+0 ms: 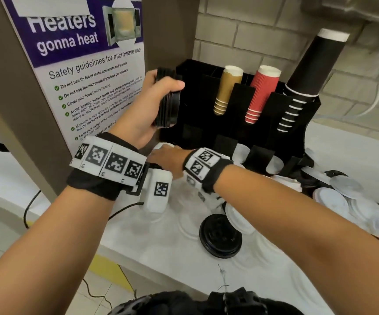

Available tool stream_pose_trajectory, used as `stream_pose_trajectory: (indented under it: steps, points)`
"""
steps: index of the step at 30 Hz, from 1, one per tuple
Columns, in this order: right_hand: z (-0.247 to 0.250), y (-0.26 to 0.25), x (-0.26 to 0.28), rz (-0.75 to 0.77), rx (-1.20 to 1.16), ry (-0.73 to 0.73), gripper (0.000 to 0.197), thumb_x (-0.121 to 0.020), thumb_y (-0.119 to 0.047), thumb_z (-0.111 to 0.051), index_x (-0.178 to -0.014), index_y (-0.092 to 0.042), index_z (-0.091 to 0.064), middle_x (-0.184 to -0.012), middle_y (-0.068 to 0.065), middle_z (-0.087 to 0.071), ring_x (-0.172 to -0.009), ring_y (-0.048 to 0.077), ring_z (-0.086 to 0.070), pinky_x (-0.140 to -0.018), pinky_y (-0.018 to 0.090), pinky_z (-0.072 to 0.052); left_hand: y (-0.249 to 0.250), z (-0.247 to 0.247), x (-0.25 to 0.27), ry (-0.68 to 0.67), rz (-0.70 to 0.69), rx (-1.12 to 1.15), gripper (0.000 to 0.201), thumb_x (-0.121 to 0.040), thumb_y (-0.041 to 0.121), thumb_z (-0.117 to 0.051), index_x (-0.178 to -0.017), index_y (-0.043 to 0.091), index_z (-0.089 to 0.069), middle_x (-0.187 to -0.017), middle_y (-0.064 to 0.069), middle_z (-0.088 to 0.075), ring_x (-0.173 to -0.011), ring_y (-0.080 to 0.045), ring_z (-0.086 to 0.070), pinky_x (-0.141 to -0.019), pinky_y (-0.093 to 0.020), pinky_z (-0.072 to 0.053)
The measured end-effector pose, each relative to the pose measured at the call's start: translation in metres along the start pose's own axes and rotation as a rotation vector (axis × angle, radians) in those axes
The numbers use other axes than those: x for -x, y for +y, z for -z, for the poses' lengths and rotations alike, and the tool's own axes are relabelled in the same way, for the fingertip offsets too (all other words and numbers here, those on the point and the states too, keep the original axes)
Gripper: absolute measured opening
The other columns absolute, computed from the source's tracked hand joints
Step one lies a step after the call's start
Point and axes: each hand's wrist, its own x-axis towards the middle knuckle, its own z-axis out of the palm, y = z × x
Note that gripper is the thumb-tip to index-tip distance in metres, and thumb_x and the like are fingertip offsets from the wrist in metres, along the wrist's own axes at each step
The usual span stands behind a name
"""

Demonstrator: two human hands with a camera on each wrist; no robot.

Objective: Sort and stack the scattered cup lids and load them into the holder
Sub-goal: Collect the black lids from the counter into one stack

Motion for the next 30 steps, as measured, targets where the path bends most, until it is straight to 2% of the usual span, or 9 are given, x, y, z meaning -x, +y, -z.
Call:
stream_pose_trajectory:
  steps: [2, 5, 12, 18, 22, 24, 27, 28, 30]
  points:
    - [-0.005, -0.009, -0.025, -0.014, 0.094, -0.062, 0.070, -0.087, -0.033, -0.064, -0.147, -0.024, -0.028, -0.147, 0.003, -0.032, -0.134, 0.032, -0.028, -0.101, 0.053, -0.033, 0.001, 0.001, 0.001, -0.003, -0.005, -0.004, 0.029, -0.072, 0.030, -0.062, -0.098, 0.027, -0.050, -0.080, 0.008, -0.058, -0.064, -0.006, -0.062, -0.052, -0.026, -0.048]
    - [-0.015, -0.012, -0.047, -0.081, 0.129, -0.066, 0.055, -0.097, -0.038, -0.048, -0.148, -0.028, -0.028, -0.150, -0.002, -0.032, -0.137, 0.028, -0.026, -0.104, 0.051, -0.029, 0.000, 0.006, 0.005, 0.004, -0.003, 0.011, 0.026, -0.072, 0.029, -0.062, -0.095, 0.028, -0.050, -0.077, 0.009, -0.059, -0.064, -0.007, -0.063, -0.053, -0.025, -0.048]
    - [-0.019, -0.008, -0.045, -0.096, 0.131, -0.019, 0.064, -0.086, -0.042, -0.059, -0.142, -0.040, -0.029, -0.135, 0.004, -0.050, -0.129, 0.031, -0.032, -0.101, 0.056, -0.026, -0.001, 0.014, 0.011, 0.037, -0.003, 0.027, 0.029, -0.072, 0.028, -0.063, -0.098, 0.026, -0.049, -0.076, 0.010, -0.060, -0.063, -0.004, -0.063, -0.051, -0.023, -0.049]
    - [0.000, -0.007, -0.021, -0.120, 0.134, 0.179, 0.063, -0.076, -0.063, -0.062, -0.133, -0.046, -0.040, -0.134, 0.010, -0.037, -0.126, 0.032, -0.029, -0.099, 0.050, -0.027, 0.003, 0.013, 0.012, 0.052, -0.024, 0.031, 0.031, -0.072, 0.027, -0.062, -0.100, 0.025, -0.049, -0.081, 0.007, -0.060, -0.065, -0.003, -0.064, -0.050, -0.022, -0.048]
    - [0.021, 0.011, 0.009, -0.216, 0.122, 0.245, 0.073, -0.069, -0.060, -0.067, -0.135, -0.041, -0.041, -0.133, 0.009, -0.036, -0.123, 0.032, -0.031, -0.097, 0.047, -0.030, 0.003, 0.012, 0.013, 0.059, -0.025, 0.022, 0.030, -0.073, 0.029, -0.063, -0.099, 0.027, -0.049, -0.075, 0.010, -0.061, -0.063, -0.005, -0.063, -0.052, -0.025, -0.049]
    - [0.028, 0.030, 0.030, -0.304, -0.020, 0.318, 0.077, -0.068, -0.059, -0.069, -0.136, -0.035, -0.042, -0.128, 0.010, -0.036, -0.121, 0.032, -0.034, -0.095, 0.044, -0.035, -0.001, 0.011, 0.014, 0.063, -0.006, 0.030, 0.030, -0.073, 0.030, -0.063, -0.099, 0.027, -0.048, -0.075, 0.010, -0.061, -0.065, -0.006, -0.062, -0.055, -0.027, -0.050]
    - [0.032, 0.057, 0.058, -0.386, -0.593, 0.484, 0.065, -0.073, -0.048, -0.072, -0.130, -0.026, -0.050, -0.121, 0.010, -0.046, -0.115, 0.028, -0.046, -0.094, 0.036, -0.046, -0.016, 0.007, 0.017, 0.068, 0.079, 0.100, 0.047, -0.074, 0.033, -0.063, -0.116, 0.015, -0.050, -0.097, -0.001, -0.059, -0.085, -0.016, -0.062, -0.067, -0.033, -0.053]
    - [0.031, 0.062, 0.066, -0.398, -0.805, 0.560, 0.055, -0.076, -0.043, -0.072, -0.123, -0.024, -0.053, -0.112, 0.006, -0.054, -0.106, 0.022, -0.054, -0.086, 0.030, -0.050, -0.024, 0.004, 0.019, 0.072, 0.115, 0.134, 0.059, -0.075, 0.033, -0.063, -0.127, 0.009, -0.048, -0.106, -0.007, -0.059, -0.092, -0.019, -0.061, -0.070, -0.034, -0.053]
    - [0.028, 0.063, 0.082, -0.386, -1.189, 0.656, 0.031, -0.083, -0.035, -0.067, -0.110, -0.025, -0.057, -0.092, -0.004, -0.061, -0.083, 0.012, -0.058, -0.066, 0.020, -0.045, -0.040, -0.003, 0.025, 0.077, 0.169, 0.191, 0.065, -0.083, 0.032, -0.062, -0.140, 0.007, -0.042, -0.117, -0.012, -0.058, -0.094, -0.018, -0.061, -0.065, -0.029, -0.053]
